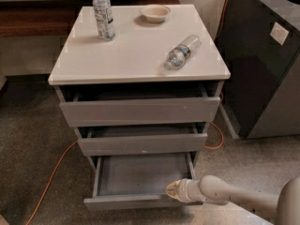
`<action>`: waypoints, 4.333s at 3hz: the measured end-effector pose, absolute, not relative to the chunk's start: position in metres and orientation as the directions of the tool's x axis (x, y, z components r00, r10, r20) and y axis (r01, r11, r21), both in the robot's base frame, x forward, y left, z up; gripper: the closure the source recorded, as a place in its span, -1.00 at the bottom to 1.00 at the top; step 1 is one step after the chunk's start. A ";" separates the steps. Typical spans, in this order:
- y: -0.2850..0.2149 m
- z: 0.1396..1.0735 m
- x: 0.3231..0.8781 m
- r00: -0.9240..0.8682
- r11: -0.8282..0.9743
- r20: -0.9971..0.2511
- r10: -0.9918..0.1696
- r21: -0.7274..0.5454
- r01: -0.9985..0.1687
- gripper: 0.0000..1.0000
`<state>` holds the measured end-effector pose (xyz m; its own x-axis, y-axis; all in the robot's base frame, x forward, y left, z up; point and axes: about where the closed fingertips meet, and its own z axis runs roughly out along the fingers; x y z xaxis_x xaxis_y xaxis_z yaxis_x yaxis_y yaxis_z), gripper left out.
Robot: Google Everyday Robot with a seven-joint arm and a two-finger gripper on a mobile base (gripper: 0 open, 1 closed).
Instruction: Place water bottle into bottom drawer
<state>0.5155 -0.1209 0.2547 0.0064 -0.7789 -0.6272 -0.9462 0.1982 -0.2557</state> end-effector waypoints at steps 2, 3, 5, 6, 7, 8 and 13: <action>-0.122 0.220 0.561 -0.022 0.181 -0.607 -0.795 -0.202 -0.962 1.00; -0.123 0.201 0.573 -0.040 0.178 -0.596 -0.802 -0.175 -0.968 1.00; -0.114 0.169 0.551 -0.073 0.149 -0.581 -0.811 -0.084 -0.985 1.00; -0.104 0.165 0.533 -0.081 0.136 -0.591 -0.803 -0.050 -0.989 1.00; -0.104 0.167 0.533 -0.081 0.136 -0.591 -0.803 -0.050 -0.989 1.00; -0.096 0.169 0.512 -0.087 0.129 -0.599 -0.796 -0.028 -0.991 1.00; -0.048 0.282 0.460 0.087 0.005 -0.610 -0.787 -0.148 -0.989 1.00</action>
Offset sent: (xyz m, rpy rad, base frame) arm 0.0745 -0.0060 -0.0593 -0.0463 0.0949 0.0093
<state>0.4603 -0.0477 0.2816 0.0869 -0.7873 -0.6104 -0.9890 0.0054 -0.1477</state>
